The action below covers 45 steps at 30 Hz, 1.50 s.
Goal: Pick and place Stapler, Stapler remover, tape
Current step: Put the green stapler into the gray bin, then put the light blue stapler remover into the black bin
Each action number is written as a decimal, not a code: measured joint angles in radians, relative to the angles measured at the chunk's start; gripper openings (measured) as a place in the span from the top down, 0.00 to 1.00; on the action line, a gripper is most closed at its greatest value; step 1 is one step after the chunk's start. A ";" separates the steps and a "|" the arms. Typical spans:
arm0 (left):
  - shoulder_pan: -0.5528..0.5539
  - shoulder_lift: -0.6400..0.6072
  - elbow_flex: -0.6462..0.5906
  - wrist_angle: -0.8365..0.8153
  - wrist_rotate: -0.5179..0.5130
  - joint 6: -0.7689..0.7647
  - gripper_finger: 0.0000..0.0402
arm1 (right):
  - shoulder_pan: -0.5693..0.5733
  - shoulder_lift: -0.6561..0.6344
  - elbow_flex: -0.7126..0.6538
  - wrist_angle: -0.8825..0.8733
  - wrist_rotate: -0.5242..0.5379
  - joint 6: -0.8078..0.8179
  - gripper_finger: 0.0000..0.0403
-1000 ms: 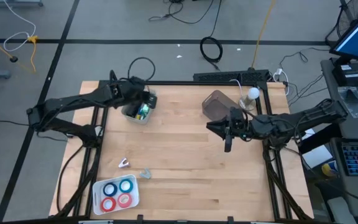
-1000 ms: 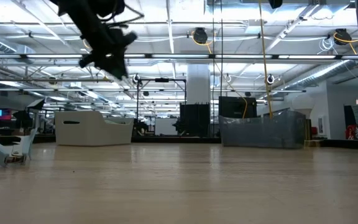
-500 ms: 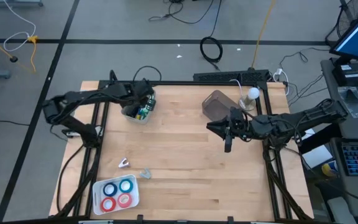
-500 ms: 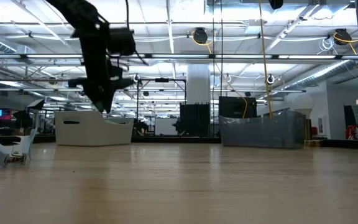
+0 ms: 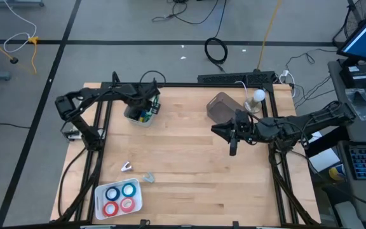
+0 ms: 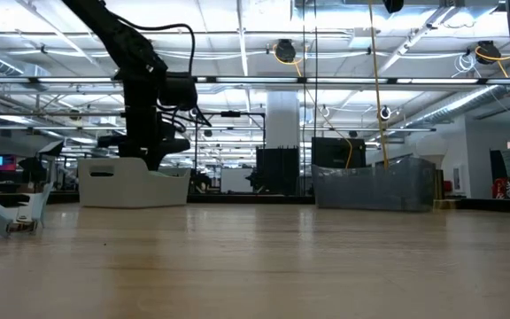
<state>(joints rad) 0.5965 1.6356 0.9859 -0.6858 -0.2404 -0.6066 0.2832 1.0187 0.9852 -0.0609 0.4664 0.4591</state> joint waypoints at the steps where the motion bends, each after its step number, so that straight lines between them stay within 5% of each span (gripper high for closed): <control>1: 0.003 0.000 0.000 0.004 0.004 0.007 0.76 | 0.000 0.000 0.000 0.000 0.000 0.000 0.88; 19: 0.006 -0.002 0.000 0.007 0.013 0.048 0.53 | 0.000 0.000 0.000 0.004 0.003 0.000 0.88; 30: -0.018 -0.176 0.089 0.001 0.138 0.065 0.55 | 0.000 0.000 0.000 0.005 0.004 -0.001 0.88; 35: -0.145 -0.331 0.121 0.006 0.254 0.083 0.58 | 0.000 0.000 0.000 0.004 0.004 -0.013 0.88; 45: -0.537 -0.489 0.121 -0.029 0.248 -0.080 0.62 | 0.000 0.000 0.000 0.004 -0.022 -0.028 0.88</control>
<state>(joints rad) 0.0599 1.1462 1.1065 -0.7150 0.0075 -0.6861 0.2829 1.0187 0.9855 -0.0566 0.4441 0.4310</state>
